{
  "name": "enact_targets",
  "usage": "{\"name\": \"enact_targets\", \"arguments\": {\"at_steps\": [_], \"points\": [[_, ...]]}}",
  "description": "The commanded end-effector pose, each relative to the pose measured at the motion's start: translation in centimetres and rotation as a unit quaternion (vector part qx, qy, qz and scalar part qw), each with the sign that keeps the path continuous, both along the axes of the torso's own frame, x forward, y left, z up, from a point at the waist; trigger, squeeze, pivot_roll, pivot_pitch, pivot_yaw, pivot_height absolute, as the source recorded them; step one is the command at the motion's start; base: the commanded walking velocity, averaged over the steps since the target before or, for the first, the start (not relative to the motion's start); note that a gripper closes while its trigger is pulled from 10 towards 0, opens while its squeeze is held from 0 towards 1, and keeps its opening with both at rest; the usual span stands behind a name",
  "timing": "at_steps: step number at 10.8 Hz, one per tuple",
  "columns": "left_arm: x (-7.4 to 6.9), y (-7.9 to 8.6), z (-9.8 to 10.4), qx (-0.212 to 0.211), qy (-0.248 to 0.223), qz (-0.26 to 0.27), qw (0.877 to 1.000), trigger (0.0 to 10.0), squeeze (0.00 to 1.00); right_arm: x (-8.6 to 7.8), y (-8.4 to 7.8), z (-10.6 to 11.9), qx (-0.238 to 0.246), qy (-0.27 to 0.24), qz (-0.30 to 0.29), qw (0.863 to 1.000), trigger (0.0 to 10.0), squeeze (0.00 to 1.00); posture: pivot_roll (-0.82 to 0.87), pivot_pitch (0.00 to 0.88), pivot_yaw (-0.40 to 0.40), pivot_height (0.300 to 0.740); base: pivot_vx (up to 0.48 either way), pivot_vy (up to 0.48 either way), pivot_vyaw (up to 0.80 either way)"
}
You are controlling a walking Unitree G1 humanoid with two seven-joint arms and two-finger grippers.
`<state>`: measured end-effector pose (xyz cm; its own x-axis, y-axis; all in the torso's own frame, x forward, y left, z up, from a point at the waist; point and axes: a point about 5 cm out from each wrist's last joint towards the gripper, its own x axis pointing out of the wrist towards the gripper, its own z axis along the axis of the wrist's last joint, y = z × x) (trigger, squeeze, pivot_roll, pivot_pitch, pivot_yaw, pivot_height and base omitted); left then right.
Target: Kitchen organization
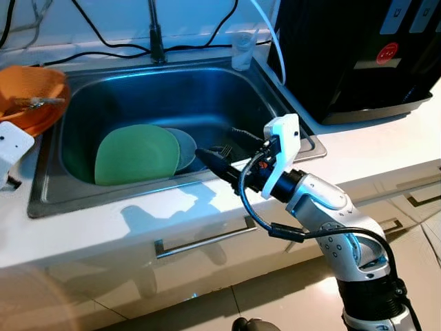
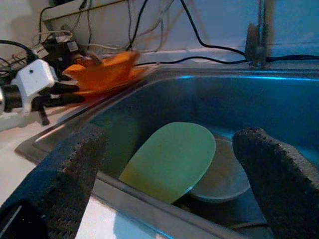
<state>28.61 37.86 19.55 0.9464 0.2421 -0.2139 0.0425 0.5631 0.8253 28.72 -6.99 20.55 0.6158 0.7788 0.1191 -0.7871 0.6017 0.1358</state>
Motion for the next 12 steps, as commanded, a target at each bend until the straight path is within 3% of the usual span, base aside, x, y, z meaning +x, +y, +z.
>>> {"name": "enact_targets", "arguments": {"at_steps": [1,6,9,10,11,12], "points": [[-2.7,-0.3,-7.1,-0.029,0.146,0.012,0.989,0.0,0.0,0.2,-0.3,0.2,0.001,-0.005,-0.009,1.0,10.0,0.0,0.04,0.136,-0.102,0.74,0.0,0.0,0.0],[-5.8,-0.8,-8.0,0.004,0.164,0.001,0.986,0.0,0.0,0.5,0.1,0.1,0.003,-0.002,0.003,1.0,10.0,0.0,0.09,0.145,-0.112,0.74,0.0,0.0,0.0],[-7.0,-1.1,-8.2,0.006,0.185,-0.005,0.983,0.0,0.0,0.6,0.5,0.0,0.006,-0.002,0.011,1.0,10.0,0.0,0.1,0.148,-0.117,0.74,0.0,0.0,0.0],[-7.1,-1.3,-8.5,0.012,0.215,-0.025,0.976,3.6,0.0,0.6,0.6,0.0,0.006,-0.003,0.011,1.0,10.0,0.0,0.1,0.147,-0.114,0.74,0.0,0.0,0.0],[-7.2,-1.5,-8.7,0.015,0.24,-0.041,0.97,10.0,0.0,0.6,0.6,0.0,0.006,-0.003,0.01,1.0,10.0,0.0,0.1,0.145,-0.108,0.74,0.0,0.0,0.0],[-7.1,-1.6,-8.6,0.019,0.248,-0.051,0.967,10.0,0.0,0.6,0.5,0.0,0.006,-0.003,0.008,1.0,10.0,0.0,0.1,0.143,-0.1,0.74,0.0,0.0,0.0]]}}
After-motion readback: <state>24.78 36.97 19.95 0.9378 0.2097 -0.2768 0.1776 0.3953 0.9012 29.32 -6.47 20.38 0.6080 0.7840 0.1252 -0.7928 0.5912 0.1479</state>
